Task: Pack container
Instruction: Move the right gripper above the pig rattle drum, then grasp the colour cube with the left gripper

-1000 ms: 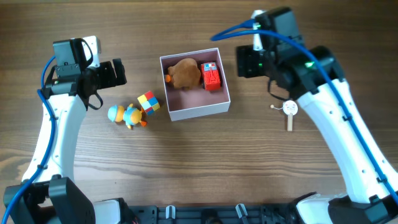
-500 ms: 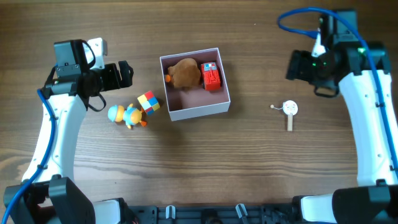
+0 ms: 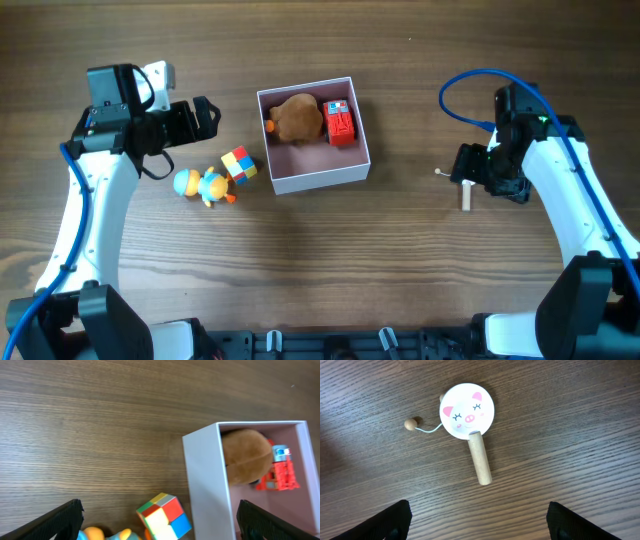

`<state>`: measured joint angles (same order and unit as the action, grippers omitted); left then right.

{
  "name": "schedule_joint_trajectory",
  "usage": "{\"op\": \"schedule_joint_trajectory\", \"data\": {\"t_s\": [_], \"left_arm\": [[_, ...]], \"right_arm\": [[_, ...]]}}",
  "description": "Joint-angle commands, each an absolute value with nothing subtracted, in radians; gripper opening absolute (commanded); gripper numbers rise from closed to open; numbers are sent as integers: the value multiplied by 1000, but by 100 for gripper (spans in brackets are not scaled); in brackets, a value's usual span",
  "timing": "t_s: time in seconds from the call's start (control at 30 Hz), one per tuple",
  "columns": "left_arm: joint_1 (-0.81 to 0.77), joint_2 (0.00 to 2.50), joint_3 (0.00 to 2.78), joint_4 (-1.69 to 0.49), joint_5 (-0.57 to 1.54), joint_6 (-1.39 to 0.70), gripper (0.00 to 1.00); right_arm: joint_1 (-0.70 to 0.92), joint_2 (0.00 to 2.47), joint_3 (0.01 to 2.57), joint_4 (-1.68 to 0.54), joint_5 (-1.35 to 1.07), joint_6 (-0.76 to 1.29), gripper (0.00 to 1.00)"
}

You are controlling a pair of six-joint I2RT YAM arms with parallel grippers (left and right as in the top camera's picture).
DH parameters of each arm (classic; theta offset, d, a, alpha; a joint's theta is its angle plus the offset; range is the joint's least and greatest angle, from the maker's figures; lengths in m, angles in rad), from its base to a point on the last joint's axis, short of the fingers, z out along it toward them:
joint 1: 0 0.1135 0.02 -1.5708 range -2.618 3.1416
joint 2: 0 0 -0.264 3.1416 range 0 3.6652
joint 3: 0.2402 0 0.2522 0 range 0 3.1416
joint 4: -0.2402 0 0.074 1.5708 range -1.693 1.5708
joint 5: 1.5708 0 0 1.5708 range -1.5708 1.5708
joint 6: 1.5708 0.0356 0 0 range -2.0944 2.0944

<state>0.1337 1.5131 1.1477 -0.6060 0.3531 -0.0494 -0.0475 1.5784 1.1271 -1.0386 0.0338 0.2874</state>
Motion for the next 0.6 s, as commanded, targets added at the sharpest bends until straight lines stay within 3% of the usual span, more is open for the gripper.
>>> {"op": "schedule_joint_trajectory", "data": {"t_s": [0.0, 0.1, 0.23, 0.37, 0.4, 0.5, 0.57], "left_arm": [[133, 1519, 1166, -590, 412, -175, 100], [111, 1519, 1166, -648, 356, -215, 99], [-33, 1519, 1166, -776, 136, -318, 96], [-161, 1522, 1166, -780, 50, -470, 84], [-177, 1528, 1166, -780, 36, -490, 82], [-195, 1581, 1166, -780, -2, -550, 66], [-192, 1620, 1166, -780, -3, -574, 62]], "right_arm": [[-46, 1582, 1120, -1031, 25, 299, 87], [-46, 1582, 1120, -1028, 24, 299, 88], [-46, 1582, 1120, -1021, 25, 299, 88], [-46, 1582, 1120, -1022, 25, 299, 88], [-46, 1582, 1120, -1023, 25, 299, 88], [-46, 1582, 1120, -1023, 16, 299, 88], [-46, 1582, 1120, -1023, 12, 299, 88]]}}
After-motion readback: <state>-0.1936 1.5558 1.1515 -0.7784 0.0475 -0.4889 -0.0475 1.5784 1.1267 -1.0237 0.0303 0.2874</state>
